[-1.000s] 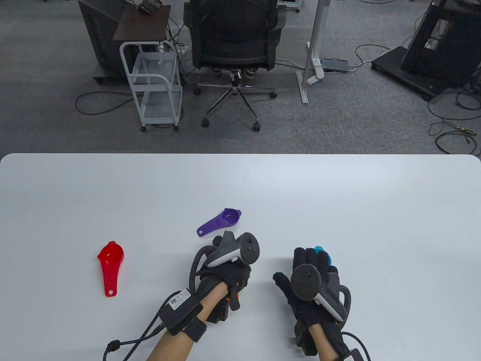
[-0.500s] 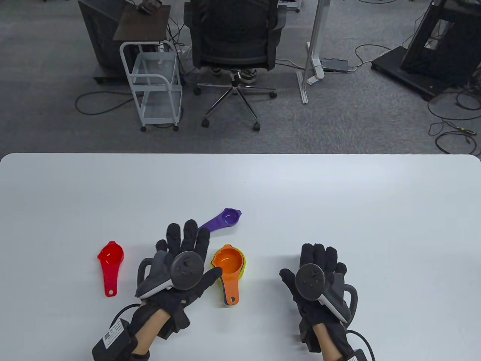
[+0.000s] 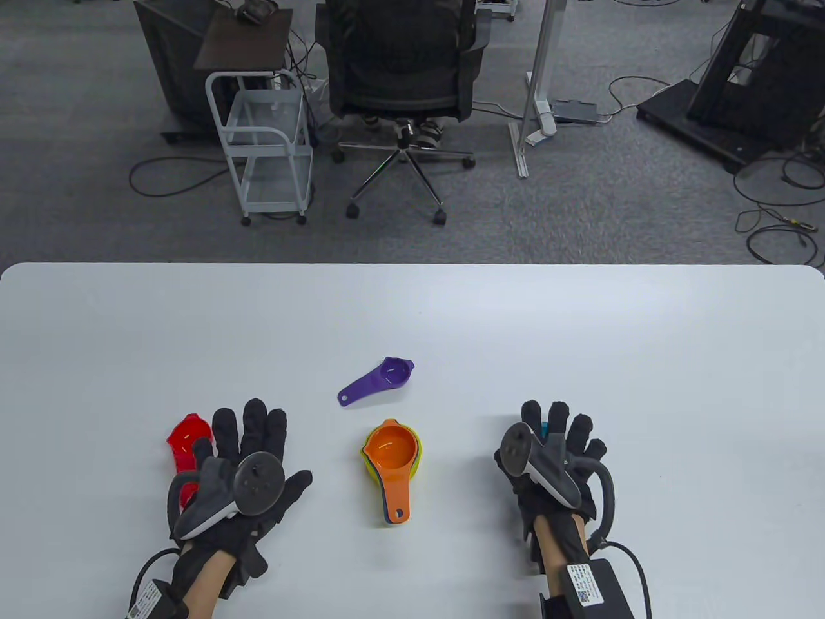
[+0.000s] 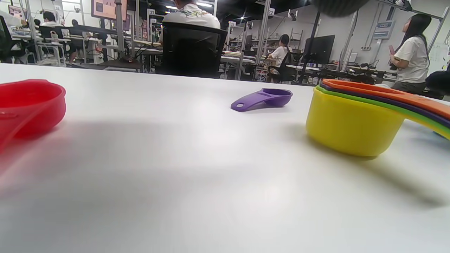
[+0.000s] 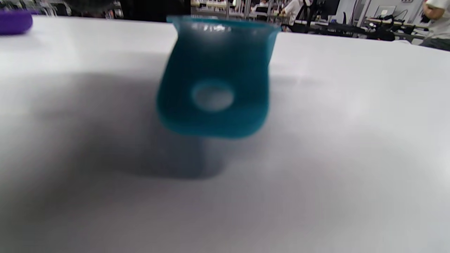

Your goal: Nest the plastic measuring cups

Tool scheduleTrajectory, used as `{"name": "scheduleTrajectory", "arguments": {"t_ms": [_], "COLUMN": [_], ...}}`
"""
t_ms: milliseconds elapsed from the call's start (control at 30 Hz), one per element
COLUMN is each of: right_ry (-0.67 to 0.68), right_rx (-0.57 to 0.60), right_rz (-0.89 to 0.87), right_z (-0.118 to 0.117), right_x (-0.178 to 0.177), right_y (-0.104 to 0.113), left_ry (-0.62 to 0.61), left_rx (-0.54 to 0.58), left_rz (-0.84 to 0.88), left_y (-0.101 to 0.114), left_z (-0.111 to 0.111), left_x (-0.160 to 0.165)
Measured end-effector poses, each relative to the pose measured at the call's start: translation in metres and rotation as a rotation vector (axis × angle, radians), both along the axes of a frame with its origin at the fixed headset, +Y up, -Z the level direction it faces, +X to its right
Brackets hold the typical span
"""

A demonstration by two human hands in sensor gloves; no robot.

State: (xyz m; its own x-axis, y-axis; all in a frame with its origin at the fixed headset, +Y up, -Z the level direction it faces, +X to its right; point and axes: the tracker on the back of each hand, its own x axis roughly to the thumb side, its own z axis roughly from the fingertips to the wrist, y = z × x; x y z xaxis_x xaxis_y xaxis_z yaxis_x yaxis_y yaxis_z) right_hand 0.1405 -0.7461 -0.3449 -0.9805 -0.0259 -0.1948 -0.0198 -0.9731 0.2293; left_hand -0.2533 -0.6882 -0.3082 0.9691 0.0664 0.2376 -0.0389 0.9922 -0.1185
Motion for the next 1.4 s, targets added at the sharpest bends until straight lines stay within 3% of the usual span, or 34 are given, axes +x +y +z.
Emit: {"name": "scheduleTrajectory", "arguments": {"t_ms": [100,233,367,467,600,667,800,933,1067,1400], "right_ry": [-0.014,-0.031,-0.031,-0.005,0.062,0.135,0.276,0.353,0.332,0.229], "right_rx": [-0.073,-0.082,0.000,-0.010,0.074,0.136,0.210,0.230,0.269,0.212], "right_rz": [0.086,0.119,0.114,0.082,-0.101,-0.253,-0.347,-0.239,-0.070,0.020], "right_z": [-0.003,-0.007,-0.006,-0.005,0.005,0.015,0.032,0.038,0.030,0.009], "right_x": [-0.006,-0.006,-0.006,-0.008,-0.022,-0.044,-0.101,-0.159,-0.195,-0.204], "right_y": [-0.008,-0.013,-0.012,-0.010,0.012,0.031,0.060,0.074,0.068,0.045], "left_ry": [0.006,0.012,0.021,0.028,0.054,0.065,0.091,0.097,0.095,0.096], "left_rx": [-0.021,-0.032,-0.051,-0.070,-0.042,-0.040,-0.084,-0.092,-0.103,-0.149], "left_rz": [0.006,-0.002,0.001,-0.005,0.021,0.051,0.019,0.005,0.006,0.000], "left_y": [-0.002,-0.004,-0.006,-0.009,-0.002,-0.001,-0.008,-0.011,-0.011,-0.015], "left_z": [0.000,-0.002,-0.004,-0.004,-0.005,-0.006,-0.008,-0.008,-0.006,-0.007], "left_x": [-0.001,-0.001,-0.001,-0.002,-0.010,-0.015,-0.019,-0.020,-0.019,-0.017]}}
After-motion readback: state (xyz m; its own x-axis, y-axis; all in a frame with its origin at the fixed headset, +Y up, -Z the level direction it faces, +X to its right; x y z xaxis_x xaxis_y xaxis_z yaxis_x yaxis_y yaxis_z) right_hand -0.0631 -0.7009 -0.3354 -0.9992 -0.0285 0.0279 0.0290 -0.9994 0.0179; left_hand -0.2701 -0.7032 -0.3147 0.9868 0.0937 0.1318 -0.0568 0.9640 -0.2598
